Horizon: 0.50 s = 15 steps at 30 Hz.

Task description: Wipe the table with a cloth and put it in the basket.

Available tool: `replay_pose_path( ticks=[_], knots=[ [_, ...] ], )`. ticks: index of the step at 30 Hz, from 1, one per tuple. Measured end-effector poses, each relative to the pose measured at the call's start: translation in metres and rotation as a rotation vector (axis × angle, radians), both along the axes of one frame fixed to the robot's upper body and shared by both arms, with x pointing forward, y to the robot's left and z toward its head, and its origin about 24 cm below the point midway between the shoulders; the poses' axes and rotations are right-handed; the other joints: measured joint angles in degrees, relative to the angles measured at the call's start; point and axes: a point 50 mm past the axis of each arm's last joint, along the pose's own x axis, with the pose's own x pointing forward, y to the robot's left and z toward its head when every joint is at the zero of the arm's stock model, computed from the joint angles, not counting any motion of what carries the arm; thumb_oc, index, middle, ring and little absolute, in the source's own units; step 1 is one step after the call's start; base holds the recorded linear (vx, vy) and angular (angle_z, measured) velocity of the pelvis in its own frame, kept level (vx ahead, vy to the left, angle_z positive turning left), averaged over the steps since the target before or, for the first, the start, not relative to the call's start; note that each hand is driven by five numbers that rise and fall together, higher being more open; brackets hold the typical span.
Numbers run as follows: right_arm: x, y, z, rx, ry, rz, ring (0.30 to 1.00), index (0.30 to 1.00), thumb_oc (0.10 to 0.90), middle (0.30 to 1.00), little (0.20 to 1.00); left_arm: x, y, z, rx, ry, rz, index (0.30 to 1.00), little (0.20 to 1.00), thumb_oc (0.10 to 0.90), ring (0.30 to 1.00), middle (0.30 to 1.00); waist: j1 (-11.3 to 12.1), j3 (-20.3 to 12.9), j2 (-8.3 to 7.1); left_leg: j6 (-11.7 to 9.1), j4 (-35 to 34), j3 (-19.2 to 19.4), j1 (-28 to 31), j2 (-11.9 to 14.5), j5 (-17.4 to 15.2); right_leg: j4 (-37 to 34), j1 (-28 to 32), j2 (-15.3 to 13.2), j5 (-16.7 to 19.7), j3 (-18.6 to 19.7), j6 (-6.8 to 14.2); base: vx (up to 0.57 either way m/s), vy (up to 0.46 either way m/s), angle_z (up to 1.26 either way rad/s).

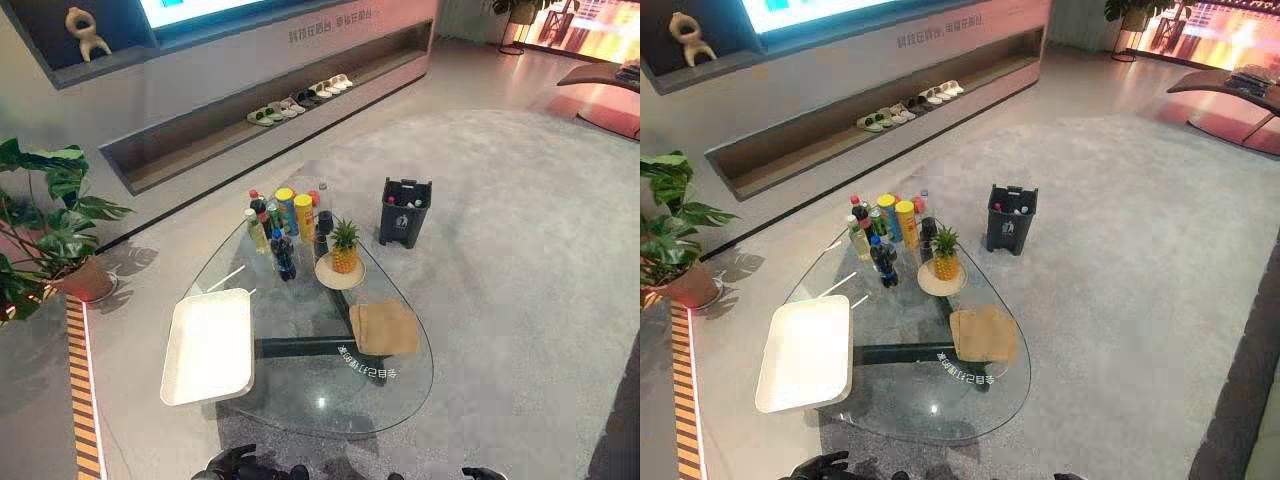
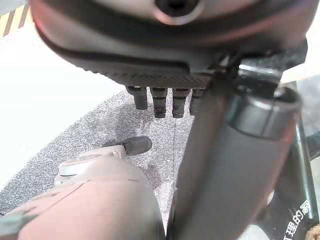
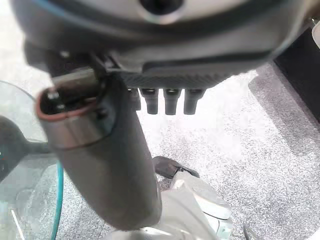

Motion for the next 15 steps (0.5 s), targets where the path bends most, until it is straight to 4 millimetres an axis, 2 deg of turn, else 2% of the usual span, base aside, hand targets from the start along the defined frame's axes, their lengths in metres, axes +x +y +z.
replay_pose_path(
  ticks=[15],
  knots=[
    [0.0009,0.0,0.0002,0.0,-0.003,0.001,0.9,0.9,0.8,0.9,0.9,0.0039,-0.0003,0.0007,0.0,-0.001,-0.002,0.9,0.9,0.8,0.9,0.9,0.0,0.4,-0.02,0.0,0.0,0.0,0.0,0.0,0.0,0.0,0.0,0.0,0.0,0.0,0.0,-0.02,-0.006,-0.05]
  ],
)
